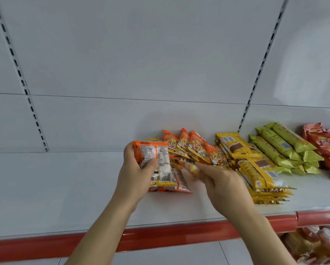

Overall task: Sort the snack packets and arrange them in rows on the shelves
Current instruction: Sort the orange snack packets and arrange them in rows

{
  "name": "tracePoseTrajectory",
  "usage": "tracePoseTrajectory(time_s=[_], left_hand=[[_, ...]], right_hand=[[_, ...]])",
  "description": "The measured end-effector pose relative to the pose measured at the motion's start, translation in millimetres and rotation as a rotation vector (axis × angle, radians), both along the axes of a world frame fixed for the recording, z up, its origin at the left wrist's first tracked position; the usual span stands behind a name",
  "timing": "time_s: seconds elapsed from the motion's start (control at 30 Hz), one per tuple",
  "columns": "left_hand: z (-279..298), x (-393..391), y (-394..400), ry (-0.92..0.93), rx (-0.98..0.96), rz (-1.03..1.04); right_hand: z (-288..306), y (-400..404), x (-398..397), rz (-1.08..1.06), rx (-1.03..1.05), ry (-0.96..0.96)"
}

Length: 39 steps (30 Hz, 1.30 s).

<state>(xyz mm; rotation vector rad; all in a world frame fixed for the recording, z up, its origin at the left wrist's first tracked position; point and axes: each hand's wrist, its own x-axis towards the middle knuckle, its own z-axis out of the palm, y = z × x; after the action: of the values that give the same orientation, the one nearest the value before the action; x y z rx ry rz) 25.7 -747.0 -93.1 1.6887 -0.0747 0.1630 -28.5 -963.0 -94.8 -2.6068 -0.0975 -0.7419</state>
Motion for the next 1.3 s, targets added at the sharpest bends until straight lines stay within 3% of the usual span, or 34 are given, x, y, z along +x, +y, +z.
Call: tracePoseTrajectory(time_s=[0.1,0.17,0.3,0.43,0.6,0.67,0.8,1.03,1.1,1.23,1.3], left_hand=[[1.1,-0.9,-2.8,-0.018,0.004,-0.005],[4.7,-4.2,-6.6,-0.036,-0.016,-0.001],[13.3,-8.9,-9.1,0.013,-0.172,-0.02],[14.4,-13.1,-1.9,-0.022,-0.1,-0.005],[13.5,-11.2,15.4,-0.028,-0.04,0.039],[11.7,-11.1,20.9,-0.017,-0.042,0.068],[8.5,-13.4,28.5,0.005,-0.016,0.109],[2.6,-14.0,35.6,0.027,0.015,0.144],[0.5,-14.2,35.2,0.027,0.024,0.162],[-0.5,-16.5,31.6,0.04,0.04,0.163],[0.3,-17.4,31.3,0.035,0.047,0.156]], right_hand=[[3.2,21.6,-5.4,-0.054,0.035,-0.349],[-0.8,45.8,-7.1,0.038,-0.016,-0.432],[-19.9,71.9,-1.8,0.112,-0.081,-0.328],[-21.4,82.1,-7.3,0.271,-0.055,-0.274],[-20.3,75.3,-9.6,0.338,0.251,-0.079],[-21.2,68.4,-2.5,0.253,0.199,-0.048],[-30.4,54.2,13.6,0.149,-0.073,0.203],[-30.2,47.4,10.0,0.001,0.066,-0.155],[-27.1,52.6,4.8,0.008,0.074,-0.173],[-32.7,59.2,2.7,0.059,0.073,-0.036],[-28.6,56.3,0.7,0.034,0.119,-0.124]])
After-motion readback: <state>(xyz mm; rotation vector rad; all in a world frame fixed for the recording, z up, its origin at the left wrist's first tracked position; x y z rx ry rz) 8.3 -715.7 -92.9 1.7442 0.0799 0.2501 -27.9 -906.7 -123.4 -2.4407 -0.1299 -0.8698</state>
